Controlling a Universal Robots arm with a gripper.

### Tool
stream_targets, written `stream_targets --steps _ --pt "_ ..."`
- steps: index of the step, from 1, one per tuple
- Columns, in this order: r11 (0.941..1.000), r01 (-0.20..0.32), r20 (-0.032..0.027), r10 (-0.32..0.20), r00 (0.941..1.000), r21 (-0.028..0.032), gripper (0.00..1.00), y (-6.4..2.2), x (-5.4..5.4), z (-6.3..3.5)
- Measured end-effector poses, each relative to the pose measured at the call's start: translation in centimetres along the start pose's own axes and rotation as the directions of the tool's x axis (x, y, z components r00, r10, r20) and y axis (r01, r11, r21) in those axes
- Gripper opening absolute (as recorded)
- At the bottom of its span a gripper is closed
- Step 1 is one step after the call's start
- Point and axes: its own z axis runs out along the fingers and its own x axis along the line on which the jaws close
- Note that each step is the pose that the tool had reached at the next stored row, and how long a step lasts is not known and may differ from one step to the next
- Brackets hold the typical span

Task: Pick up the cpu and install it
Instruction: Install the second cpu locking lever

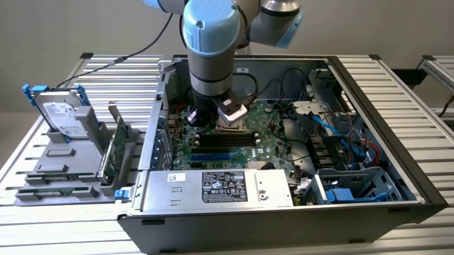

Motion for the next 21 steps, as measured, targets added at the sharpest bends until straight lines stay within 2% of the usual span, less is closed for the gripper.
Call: stream_targets --steps 17,21 --pt "1.0000 0.000 0.0039 0.000 1.0000 -0.0058 0.11 -0.11 0.0 0.98" --pt "1.0000 -0.001 0.0059 0.001 1.0000 -0.0093 0.11 -0.10 0.0 1.15"
